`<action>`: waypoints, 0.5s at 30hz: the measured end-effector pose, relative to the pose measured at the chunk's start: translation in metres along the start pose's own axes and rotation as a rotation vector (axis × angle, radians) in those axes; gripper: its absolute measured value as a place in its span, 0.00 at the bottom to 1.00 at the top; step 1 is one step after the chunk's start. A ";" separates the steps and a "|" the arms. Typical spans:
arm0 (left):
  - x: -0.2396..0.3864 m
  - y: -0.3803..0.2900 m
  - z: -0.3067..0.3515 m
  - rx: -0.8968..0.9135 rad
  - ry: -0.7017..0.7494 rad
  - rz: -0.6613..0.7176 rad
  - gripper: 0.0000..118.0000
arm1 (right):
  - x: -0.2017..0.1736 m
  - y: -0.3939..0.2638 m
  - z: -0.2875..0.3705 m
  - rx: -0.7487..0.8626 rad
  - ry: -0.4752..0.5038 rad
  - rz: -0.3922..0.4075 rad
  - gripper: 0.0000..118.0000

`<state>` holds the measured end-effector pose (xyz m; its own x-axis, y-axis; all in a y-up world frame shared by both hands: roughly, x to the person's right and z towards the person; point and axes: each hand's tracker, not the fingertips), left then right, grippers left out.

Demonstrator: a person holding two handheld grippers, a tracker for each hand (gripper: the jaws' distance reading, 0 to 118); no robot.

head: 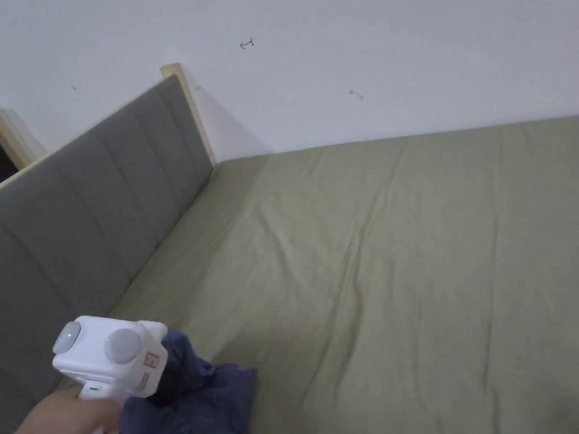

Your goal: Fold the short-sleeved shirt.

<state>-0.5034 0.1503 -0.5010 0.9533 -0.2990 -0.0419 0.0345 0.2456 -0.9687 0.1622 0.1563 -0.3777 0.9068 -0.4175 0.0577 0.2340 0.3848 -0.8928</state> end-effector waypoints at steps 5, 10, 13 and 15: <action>-0.010 -0.004 -0.018 -0.024 0.251 -0.061 0.50 | -0.007 0.004 0.008 0.010 -0.046 0.021 0.01; -0.042 -0.013 0.008 0.070 0.096 0.164 0.91 | -0.015 0.006 0.009 0.019 -0.043 0.047 0.01; -0.050 -0.021 0.035 0.172 -0.050 0.325 0.91 | -0.018 0.005 0.007 0.009 -0.024 0.045 0.01; -0.031 -0.033 0.063 0.285 -0.210 0.417 0.91 | -0.024 0.003 0.010 0.025 -0.009 0.051 0.01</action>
<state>-0.5149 0.2098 -0.4524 0.9420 0.0607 -0.3300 -0.3070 0.5527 -0.7747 0.1452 0.1756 -0.3775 0.9210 -0.3892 0.0167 0.1960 0.4258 -0.8833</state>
